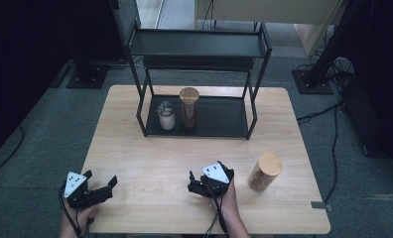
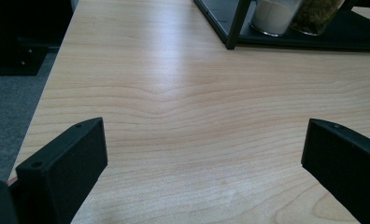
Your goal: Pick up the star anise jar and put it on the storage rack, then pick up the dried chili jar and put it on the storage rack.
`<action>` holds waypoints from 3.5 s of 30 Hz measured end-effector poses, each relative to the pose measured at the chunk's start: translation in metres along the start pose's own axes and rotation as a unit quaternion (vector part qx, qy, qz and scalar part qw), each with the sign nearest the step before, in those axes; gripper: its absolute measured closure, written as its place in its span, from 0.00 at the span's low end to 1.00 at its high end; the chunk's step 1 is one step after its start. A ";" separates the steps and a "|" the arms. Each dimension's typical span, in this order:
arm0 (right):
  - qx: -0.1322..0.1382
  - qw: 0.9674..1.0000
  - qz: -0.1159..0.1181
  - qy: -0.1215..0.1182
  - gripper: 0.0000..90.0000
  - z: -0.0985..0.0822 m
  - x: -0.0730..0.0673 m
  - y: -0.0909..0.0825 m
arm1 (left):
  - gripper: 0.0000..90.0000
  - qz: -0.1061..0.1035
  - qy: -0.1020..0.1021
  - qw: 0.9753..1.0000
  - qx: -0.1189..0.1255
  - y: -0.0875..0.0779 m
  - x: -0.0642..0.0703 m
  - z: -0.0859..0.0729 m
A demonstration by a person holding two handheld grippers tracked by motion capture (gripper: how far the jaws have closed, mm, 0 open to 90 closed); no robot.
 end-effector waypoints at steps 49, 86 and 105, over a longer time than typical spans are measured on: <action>0.018 1.000 0.010 -0.007 0.00 -0.037 0.027 -0.075 | 0.01 0.000 0.008 1.000 -0.004 0.000 0.001 0.000; 0.017 0.999 -0.031 -0.001 0.00 -0.063 0.091 -0.116 | 0.01 -0.001 0.011 1.000 -0.003 0.000 0.002 0.000; 0.008 0.997 -0.071 0.008 0.00 -0.068 0.140 -0.124 | 0.01 0.000 0.009 1.000 -0.001 0.000 0.002 0.000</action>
Point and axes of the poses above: each handheld gripper's, and its own axes: y roughly forward along the jaws, z roughly out of its top, x roughly to its right, the point moved 10 cm from there along y, roughly forward along the jaws, and after that the axes turned 2 degrees about z, right-handed, at the moved point
